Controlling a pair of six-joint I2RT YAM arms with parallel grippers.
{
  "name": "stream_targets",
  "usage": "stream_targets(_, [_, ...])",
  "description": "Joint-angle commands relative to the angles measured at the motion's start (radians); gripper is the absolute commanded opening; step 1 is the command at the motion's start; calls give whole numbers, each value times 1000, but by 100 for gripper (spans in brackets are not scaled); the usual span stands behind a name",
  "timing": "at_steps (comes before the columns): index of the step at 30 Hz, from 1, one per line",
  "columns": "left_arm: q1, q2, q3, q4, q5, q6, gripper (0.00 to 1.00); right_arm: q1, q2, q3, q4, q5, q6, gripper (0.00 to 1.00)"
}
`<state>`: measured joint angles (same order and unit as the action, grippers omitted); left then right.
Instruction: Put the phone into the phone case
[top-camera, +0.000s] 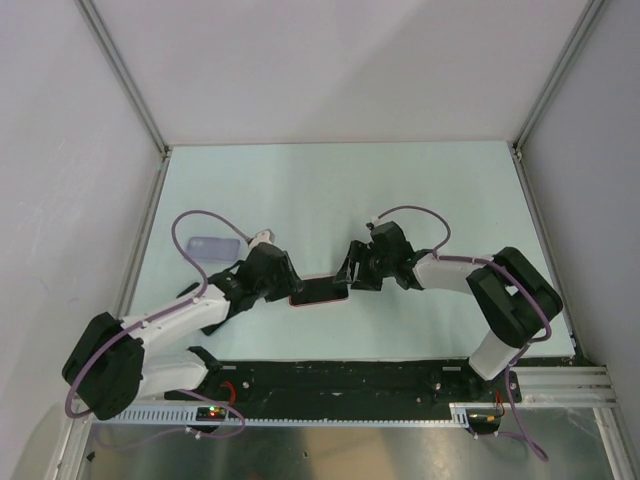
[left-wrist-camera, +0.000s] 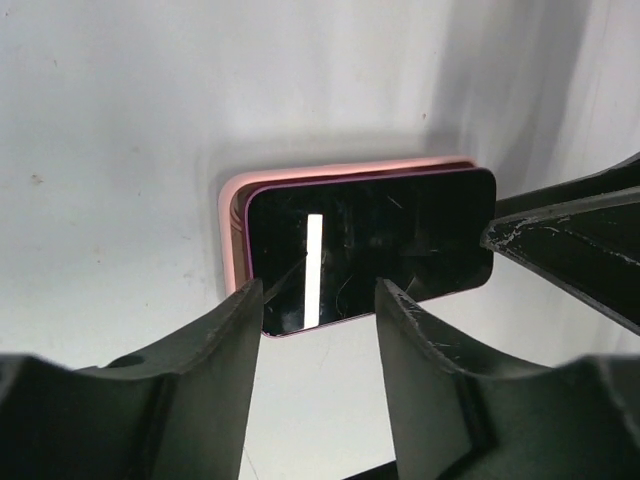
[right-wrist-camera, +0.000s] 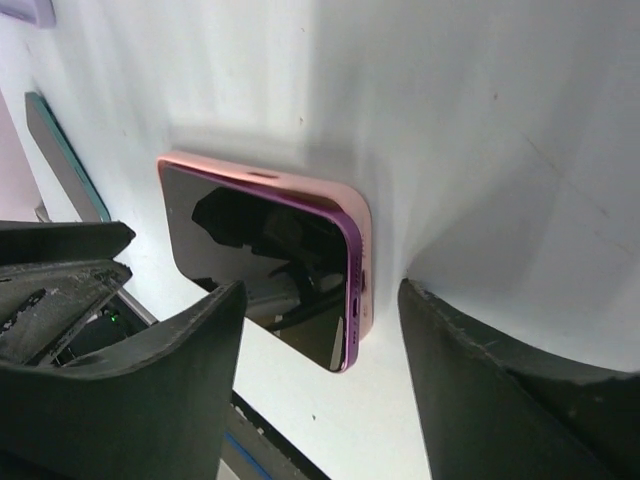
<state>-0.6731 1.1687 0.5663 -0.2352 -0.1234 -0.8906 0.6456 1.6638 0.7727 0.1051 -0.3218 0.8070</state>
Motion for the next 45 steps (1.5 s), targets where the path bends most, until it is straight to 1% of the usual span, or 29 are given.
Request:
stream_targets(1, [-13,-3,15,-11,14,9,49,-3,-32,1,-41,-71,-36,63])
stream_targets(5, [-15,34,25,-3,15,13,40,-3,-23,-4,-16,-112,-18,52])
stream_targets(8, [-15,64,28,8,21,14,35,-4,-18,-6,-4,-128,-12,47])
stream_targets(14, [-17,125,21,37,38,4,27,-5,-7,-7,19,-158,-4,43])
stream_targets(18, [-17,165,15,60,44,-4,24,-5,-4,-7,44,-189,3,41])
stream_targets(25, [-17,200,8,83,51,-7,20,-7,21,-18,139,-270,53,39])
stream_targets(33, [-17,213,-13,114,65,-15,20,-16,81,-37,336,-372,186,39])
stream_targets(45, [-17,224,-20,154,92,-10,19,-19,155,-45,481,-385,306,37])
